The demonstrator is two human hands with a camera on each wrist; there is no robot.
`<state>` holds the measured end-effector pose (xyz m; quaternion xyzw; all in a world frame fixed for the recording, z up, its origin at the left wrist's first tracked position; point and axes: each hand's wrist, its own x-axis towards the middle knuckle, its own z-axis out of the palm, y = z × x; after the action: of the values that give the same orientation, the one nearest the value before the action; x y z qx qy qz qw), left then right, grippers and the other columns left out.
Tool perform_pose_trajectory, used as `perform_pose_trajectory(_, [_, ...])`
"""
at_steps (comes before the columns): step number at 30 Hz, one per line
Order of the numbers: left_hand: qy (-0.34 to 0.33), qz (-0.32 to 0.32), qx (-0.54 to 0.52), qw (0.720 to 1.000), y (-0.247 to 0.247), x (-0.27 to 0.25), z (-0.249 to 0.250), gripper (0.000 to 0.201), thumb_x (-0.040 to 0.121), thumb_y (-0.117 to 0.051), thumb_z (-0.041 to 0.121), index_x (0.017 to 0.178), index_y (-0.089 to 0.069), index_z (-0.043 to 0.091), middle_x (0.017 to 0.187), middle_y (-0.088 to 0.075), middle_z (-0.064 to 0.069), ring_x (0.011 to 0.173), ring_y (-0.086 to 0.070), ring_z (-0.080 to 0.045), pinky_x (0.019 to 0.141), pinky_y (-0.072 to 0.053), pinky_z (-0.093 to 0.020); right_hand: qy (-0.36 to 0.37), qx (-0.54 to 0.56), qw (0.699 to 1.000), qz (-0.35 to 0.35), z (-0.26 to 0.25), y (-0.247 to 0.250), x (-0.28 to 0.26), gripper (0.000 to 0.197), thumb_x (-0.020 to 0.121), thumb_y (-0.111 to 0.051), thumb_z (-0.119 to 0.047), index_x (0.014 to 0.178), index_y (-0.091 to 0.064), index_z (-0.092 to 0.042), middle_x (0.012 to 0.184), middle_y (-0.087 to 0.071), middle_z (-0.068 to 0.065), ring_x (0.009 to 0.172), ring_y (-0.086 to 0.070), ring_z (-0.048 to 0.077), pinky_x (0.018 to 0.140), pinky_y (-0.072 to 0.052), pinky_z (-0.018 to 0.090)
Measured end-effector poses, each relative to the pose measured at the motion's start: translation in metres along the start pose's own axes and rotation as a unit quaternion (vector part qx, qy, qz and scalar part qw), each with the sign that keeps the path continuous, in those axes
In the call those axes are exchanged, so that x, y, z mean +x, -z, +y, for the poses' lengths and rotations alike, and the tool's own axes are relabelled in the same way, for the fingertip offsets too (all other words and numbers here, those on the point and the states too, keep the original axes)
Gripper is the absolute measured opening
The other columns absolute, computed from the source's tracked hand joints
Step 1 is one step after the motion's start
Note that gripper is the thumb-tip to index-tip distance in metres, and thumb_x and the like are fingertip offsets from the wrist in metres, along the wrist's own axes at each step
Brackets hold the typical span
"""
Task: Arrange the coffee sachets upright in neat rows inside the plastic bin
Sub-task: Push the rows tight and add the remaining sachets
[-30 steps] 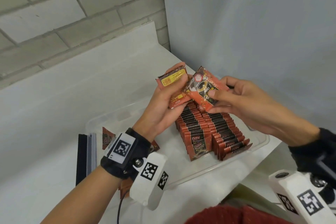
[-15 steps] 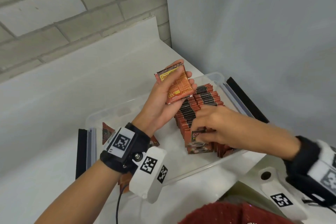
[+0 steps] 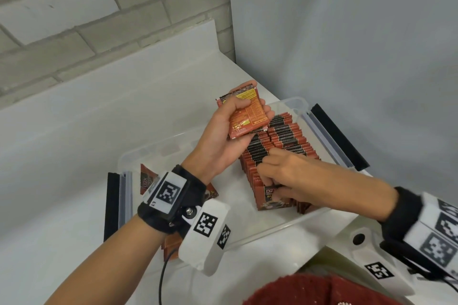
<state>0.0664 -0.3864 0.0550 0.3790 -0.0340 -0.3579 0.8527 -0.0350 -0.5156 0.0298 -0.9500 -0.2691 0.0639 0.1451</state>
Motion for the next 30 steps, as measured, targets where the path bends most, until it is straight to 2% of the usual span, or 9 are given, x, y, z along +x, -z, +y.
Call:
perform_pose_trajectory(6, [0.001,0.005,0.04,0.999,0.0,-0.001,0.0,0.022,0.08,-0.057,0.007,0.101,-0.058,0.001,0.081,-0.069,-0.009,0.077,-0.068,-0.02,0.081,-0.057,-0.031,-0.032,0.057,0.997,-0.037,0.002,0.0,0.0,0.03,0.082,-0.073,-0.017,0.085,-0.043,-0.018,0.093,-0.04,-0.01,0.085,-0.027,0.005,0.073,-0.031,0.012])
perform_pose_trajectory(10, [-0.004,0.004,0.053,0.999,0.001,0.0,-0.001,0.015,0.089,-0.053,0.005,0.103,-0.058,0.004,0.082,-0.07,-0.007,0.078,-0.069,-0.018,0.081,-0.056,-0.03,-0.039,0.075,0.996,-0.026,0.003,0.001,0.0,0.033,0.081,-0.074,-0.018,0.085,-0.042,-0.019,0.085,-0.035,-0.017,0.08,-0.021,0.001,0.074,-0.032,0.01])
perform_pose_trajectory(13, [-0.007,-0.007,0.067,0.998,0.001,0.0,0.0,0.018,0.081,-0.059,0.008,0.099,-0.059,0.006,0.084,-0.069,-0.006,0.08,-0.068,-0.015,0.079,-0.055,-0.027,-0.063,0.094,0.993,-0.033,0.003,0.007,-0.002,0.029,0.082,-0.073,-0.022,0.087,-0.045,-0.02,0.081,-0.033,-0.023,0.081,-0.029,0.002,0.077,-0.031,0.007])
perform_pose_trajectory(16, [-0.012,-0.027,0.076,0.997,0.001,-0.001,0.0,0.02,0.078,-0.06,0.008,0.097,-0.061,0.007,0.085,-0.067,-0.006,0.081,-0.067,-0.015,0.075,-0.056,-0.025,-0.106,0.161,0.981,0.002,0.003,0.02,-0.012,0.029,0.078,-0.076,-0.032,0.085,-0.049,-0.023,0.082,-0.048,-0.018,0.086,-0.045,-0.002,0.074,-0.035,0.006])
perform_pose_trajectory(19, [-0.026,-0.048,0.083,0.995,0.002,-0.001,-0.001,0.026,0.081,-0.059,0.003,0.106,-0.06,0.009,0.085,-0.068,-0.004,0.081,-0.067,-0.015,0.075,-0.056,-0.027,-0.185,0.261,0.941,0.112,0.002,0.035,-0.019,0.04,0.064,-0.073,-0.052,0.087,-0.052,-0.027,0.074,-0.058,-0.011,0.071,-0.053,0.0,0.064,-0.041,0.011])
perform_pose_trajectory(22, [-0.034,-0.068,0.098,0.992,0.0,-0.002,-0.002,0.037,0.076,-0.06,0.001,0.111,-0.06,0.015,0.088,-0.07,-0.002,0.085,-0.068,-0.016,0.079,-0.057,-0.03,-0.236,0.341,0.884,0.216,0.007,0.039,-0.016,0.049,0.06,-0.07,-0.057,0.092,-0.054,-0.024,0.075,-0.064,-0.007,0.064,-0.055,-0.001,0.061,-0.044,0.014])
perform_pose_trajectory(24, [-0.035,-0.083,0.111,0.99,0.0,-0.003,-0.004,0.04,0.075,-0.061,-0.001,0.112,-0.059,0.015,0.088,-0.071,-0.001,0.086,-0.068,-0.015,0.077,-0.057,-0.03,-0.24,0.392,0.852,0.251,0.011,0.038,-0.013,0.051,0.061,-0.072,-0.054,0.097,-0.058,-0.022,0.08,-0.068,-0.003,0.072,-0.06,0.006,0.069,-0.049,0.021])
perform_pose_trajectory(27, [-0.024,-0.089,0.129,0.987,0.0,-0.003,-0.005,0.04,0.074,-0.062,0.0,0.111,-0.06,0.015,0.091,-0.072,-0.003,0.088,-0.069,-0.018,0.078,-0.058,-0.032,-0.236,0.449,0.819,0.268,0.011,0.037,-0.013,0.036,0.068,-0.075,-0.036,0.097,-0.062,-0.017,0.082,-0.07,0.001,0.076,-0.064,0.012,0.079,-0.054,0.03])
perform_pose_trajectory(30, [-0.001,-0.071,0.125,0.99,-0.003,-0.005,-0.006,0.037,0.079,-0.062,0.013,0.116,-0.059,0.008,0.106,-0.07,-0.011,0.1,-0.067,-0.024,0.088,-0.055,-0.035,-0.223,0.469,0.798,0.307,0.01,0.039,-0.012,0.021,0.076,-0.073,-0.022,0.093,-0.064,-0.017,0.077,-0.069,-0.001,0.07,-0.065,0.011,0.069,-0.054,0.023])
